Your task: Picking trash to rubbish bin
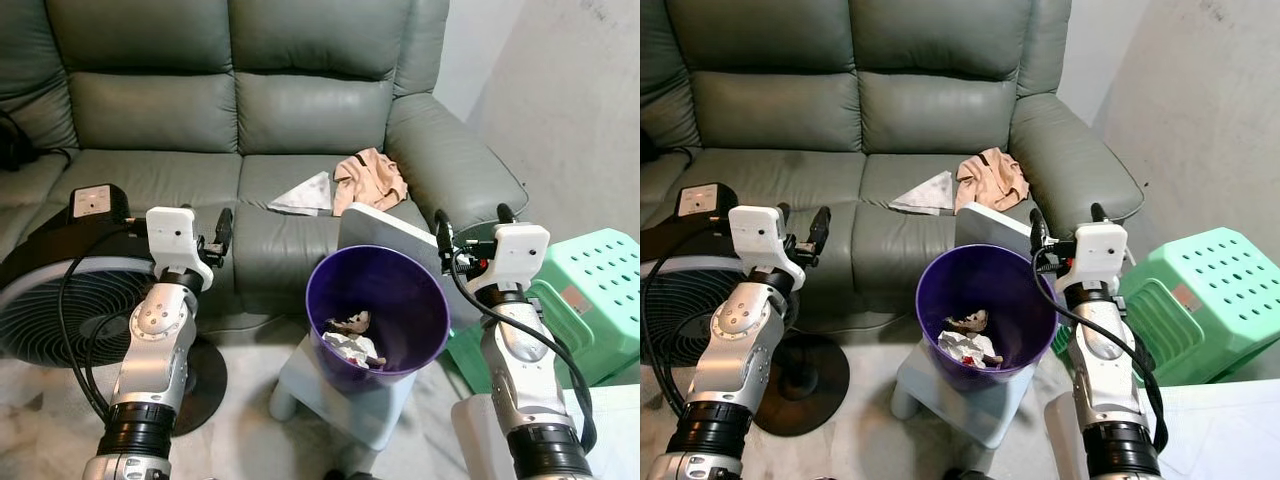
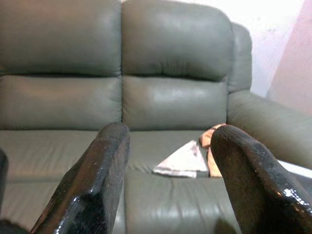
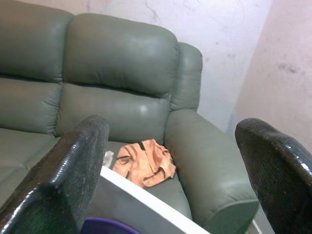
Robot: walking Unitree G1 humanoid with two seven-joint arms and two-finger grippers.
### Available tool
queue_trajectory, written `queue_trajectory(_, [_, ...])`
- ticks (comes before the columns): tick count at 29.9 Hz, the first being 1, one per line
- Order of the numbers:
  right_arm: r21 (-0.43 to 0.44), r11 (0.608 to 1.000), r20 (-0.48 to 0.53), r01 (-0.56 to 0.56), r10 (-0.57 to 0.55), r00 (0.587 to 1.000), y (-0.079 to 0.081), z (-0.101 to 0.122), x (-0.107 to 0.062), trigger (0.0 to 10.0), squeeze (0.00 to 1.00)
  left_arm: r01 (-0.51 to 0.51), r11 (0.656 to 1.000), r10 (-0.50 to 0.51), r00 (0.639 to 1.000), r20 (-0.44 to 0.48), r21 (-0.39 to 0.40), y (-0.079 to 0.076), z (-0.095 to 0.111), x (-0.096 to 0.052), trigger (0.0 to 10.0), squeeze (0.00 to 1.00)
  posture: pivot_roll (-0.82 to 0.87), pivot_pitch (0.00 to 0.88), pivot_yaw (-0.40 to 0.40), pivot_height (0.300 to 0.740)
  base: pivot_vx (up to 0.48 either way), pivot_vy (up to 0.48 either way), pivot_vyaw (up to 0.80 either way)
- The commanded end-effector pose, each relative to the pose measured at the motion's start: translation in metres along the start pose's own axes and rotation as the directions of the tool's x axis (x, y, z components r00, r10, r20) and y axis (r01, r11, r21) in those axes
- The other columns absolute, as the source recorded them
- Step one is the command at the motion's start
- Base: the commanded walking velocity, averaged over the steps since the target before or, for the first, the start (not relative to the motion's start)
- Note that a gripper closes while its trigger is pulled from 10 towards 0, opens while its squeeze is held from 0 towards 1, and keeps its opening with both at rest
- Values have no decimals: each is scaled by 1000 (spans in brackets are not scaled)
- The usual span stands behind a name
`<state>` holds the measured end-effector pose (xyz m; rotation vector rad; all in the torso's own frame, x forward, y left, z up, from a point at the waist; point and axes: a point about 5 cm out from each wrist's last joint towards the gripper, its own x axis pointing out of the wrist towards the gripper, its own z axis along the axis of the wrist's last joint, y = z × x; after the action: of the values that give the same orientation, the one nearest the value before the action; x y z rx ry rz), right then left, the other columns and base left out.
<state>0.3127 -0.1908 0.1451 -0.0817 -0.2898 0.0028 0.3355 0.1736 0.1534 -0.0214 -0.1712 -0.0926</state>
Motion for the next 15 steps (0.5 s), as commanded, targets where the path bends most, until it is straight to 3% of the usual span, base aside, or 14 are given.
queue_trajectory(1, [-9, 1000, 8, 26, -26, 1000, -6, 4, -1, 10000, 0, 8, 1000, -8, 1000, -5, -15, 0, -1, 1, 10000, 0, -34, 66, -55, 740, 0, 0, 0])
queue_trajectory(15, [42, 999, -22, 31, -30, 999, 12, -1, -10, 10000, 0, 38, 998, -39, 999, -19, -42, -2, -4, 6, 10000, 0, -40, 44, -36, 740, 0, 0, 0])
